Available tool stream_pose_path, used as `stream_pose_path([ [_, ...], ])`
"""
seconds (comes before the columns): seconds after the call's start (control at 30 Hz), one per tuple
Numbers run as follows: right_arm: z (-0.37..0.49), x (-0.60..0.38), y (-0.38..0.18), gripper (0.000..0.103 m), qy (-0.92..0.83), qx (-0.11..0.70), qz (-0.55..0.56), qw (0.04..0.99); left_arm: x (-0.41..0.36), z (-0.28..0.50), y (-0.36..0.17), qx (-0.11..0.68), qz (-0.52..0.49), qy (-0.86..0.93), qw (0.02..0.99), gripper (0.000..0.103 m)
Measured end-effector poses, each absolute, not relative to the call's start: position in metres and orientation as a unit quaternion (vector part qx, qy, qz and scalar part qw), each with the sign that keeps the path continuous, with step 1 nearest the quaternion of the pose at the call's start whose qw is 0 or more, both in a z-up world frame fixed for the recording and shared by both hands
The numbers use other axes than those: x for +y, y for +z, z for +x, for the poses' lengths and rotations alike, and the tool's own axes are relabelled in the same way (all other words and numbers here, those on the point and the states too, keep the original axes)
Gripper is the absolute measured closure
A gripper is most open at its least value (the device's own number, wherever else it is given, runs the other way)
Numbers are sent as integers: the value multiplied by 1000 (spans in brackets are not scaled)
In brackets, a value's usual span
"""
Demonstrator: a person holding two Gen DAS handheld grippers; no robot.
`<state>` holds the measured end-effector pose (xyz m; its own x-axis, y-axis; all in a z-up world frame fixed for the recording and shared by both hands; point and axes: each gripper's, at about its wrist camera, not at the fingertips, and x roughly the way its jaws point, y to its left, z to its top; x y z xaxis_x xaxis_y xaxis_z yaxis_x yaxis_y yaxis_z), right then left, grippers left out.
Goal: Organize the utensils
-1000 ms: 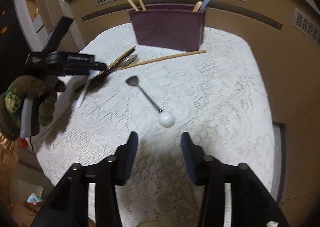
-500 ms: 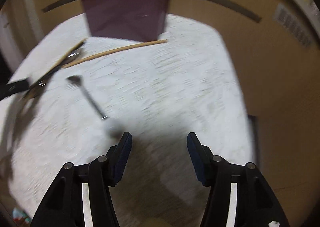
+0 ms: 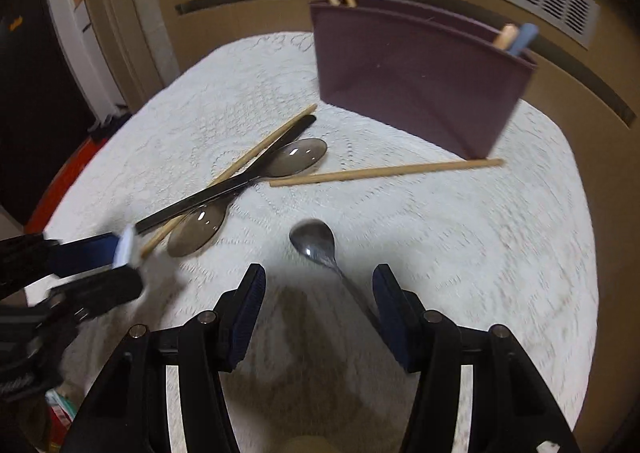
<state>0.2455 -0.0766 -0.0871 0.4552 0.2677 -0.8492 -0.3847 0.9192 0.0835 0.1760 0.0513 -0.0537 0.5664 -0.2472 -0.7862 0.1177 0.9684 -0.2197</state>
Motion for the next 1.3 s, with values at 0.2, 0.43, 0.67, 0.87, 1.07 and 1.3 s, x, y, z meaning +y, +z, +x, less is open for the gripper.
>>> stream_pose_path([
  [0.2, 259, -60, -90, 52, 222, 493, -74, 838, 53, 175, -50, 452, -73, -100, 884, 68],
  [0.43, 248, -64, -92, 70, 230, 500, -105, 828, 54, 173, -48, 451, -72, -102, 884, 68],
  [0.67, 196, -125, -95, 63, 205, 500, -103, 835, 58, 171, -51, 452, -83, -99, 883, 68],
  [0.87, 175, -180, -99, 32, 167, 486, -83, 854, 54, 168, -60, 460, -90, -101, 878, 68],
  [1.07, 157, -206, -104, 17, 165, 466, -48, 868, 51, 165, -71, 475, -92, -99, 870, 68],
  [1.3, 135, -210, -106, 0, 185, 469, -51, 862, 54, 164, -75, 480, -93, -98, 867, 67],
])
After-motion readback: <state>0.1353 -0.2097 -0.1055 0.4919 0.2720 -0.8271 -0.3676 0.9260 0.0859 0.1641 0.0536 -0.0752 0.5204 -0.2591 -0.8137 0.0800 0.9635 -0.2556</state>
